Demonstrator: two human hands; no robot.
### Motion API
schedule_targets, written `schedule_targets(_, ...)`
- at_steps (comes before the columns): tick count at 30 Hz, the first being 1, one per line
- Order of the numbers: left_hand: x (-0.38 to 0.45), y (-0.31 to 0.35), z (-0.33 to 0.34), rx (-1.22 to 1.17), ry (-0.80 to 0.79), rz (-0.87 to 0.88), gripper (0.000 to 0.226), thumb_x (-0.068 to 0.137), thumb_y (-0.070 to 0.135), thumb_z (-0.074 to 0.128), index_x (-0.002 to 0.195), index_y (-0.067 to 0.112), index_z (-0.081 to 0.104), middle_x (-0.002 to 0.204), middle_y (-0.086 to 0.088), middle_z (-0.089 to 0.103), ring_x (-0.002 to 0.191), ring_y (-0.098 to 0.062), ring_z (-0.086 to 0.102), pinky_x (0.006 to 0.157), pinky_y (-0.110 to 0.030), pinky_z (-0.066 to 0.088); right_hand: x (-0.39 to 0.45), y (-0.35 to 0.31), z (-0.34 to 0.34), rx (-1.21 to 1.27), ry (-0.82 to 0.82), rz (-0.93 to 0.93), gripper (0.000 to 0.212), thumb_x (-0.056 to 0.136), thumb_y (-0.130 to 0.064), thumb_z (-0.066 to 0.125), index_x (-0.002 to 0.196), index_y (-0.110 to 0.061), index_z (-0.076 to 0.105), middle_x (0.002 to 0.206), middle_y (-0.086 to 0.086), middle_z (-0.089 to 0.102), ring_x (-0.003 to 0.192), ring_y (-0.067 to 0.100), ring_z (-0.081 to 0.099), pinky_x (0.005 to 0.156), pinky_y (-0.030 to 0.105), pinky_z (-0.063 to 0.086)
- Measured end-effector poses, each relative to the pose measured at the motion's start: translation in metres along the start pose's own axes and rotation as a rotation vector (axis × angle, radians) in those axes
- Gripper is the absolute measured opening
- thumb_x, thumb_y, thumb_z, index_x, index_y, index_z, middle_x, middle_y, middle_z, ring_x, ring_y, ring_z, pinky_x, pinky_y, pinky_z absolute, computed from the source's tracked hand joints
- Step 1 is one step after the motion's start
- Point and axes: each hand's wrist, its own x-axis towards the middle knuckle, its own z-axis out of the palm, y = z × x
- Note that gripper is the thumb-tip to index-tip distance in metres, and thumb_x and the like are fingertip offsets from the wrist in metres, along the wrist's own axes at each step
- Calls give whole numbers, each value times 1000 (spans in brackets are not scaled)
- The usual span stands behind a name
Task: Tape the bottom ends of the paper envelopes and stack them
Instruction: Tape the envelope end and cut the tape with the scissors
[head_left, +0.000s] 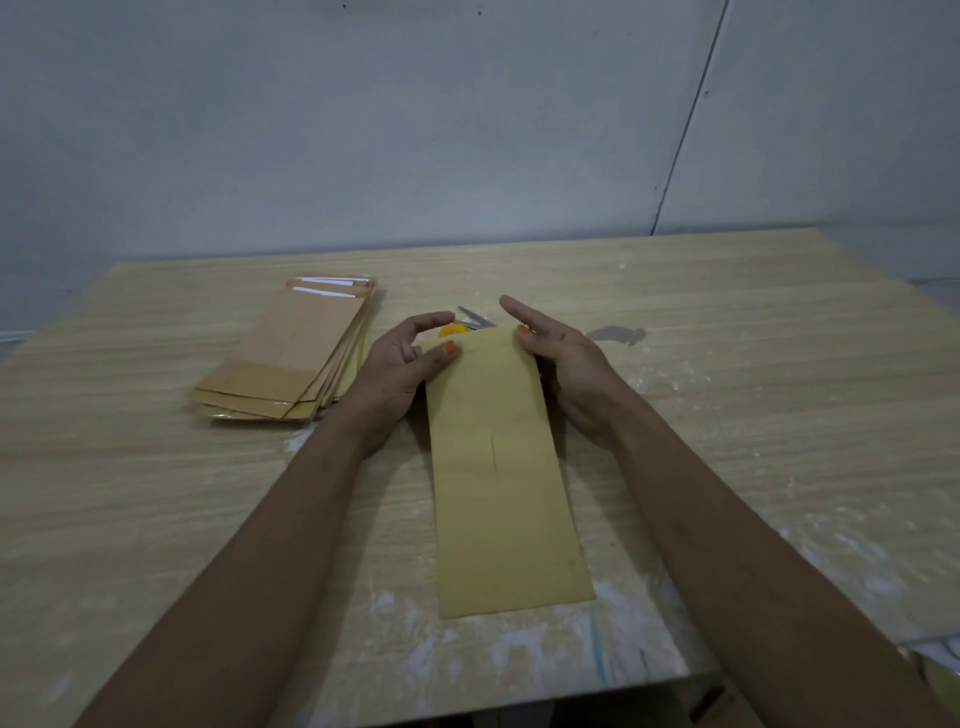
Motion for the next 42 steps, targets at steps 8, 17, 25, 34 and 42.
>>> schedule_targets(8, 4, -5, 6, -1, 108, 44, 25, 95, 9, 61, 120, 16, 61, 77, -7, 73, 65, -13, 68, 61, -25, 57, 0, -1, -5, 39, 38, -24, 49, 94, -13, 62, 141, -15, 50, 98, 1, 74, 87, 13, 70, 76, 27, 55)
schedule_targets(17, 2, -1, 25, -65, 62, -14, 30, 92, 9, 65, 122, 5, 63, 106, -17, 74, 91, -26, 72, 78, -37, 60, 2, -6, -17, -71, 194, -157, 58, 85, 3, 71, 138, -10, 50, 98, 23, 69, 83, 20, 70, 69, 30, 59)
schedule_targets(25, 20, 4, 58, -103, 235, 3, 15, 94, 2, 61, 108, 2, 67, 86, -8, 74, 71, -14, 71, 63, -27, 58, -3, -11, -31, -552, 435, -410, 44, 81, -22, 79, 104, -21, 43, 100, 0, 60, 72, 16, 56, 65, 33, 48)
schedule_targets(34, 58, 7, 109, -9, 396, -16, 8, 92, 6, 66, 87, 13, 64, 79, -8, 69, 70, -23, 65, 71, -36, 56, -36, -11, -35, -1258, 525, -212, 90, 61, -84, 64, 123, -22, 43, 125, 2, 38, 113, 26, 47, 88, 44, 46)
schedule_targets(42, 59, 8, 120, 95, 297, 1, 26, 95, 21, 65, 119, 16, 56, 103, -8, 71, 84, -22, 74, 75, -36, 59, -24, -8, -53, -1286, 654, -111, 96, 65, -77, 66, 135, -20, 34, 134, 10, 36, 122, 34, 40, 95, 49, 38)
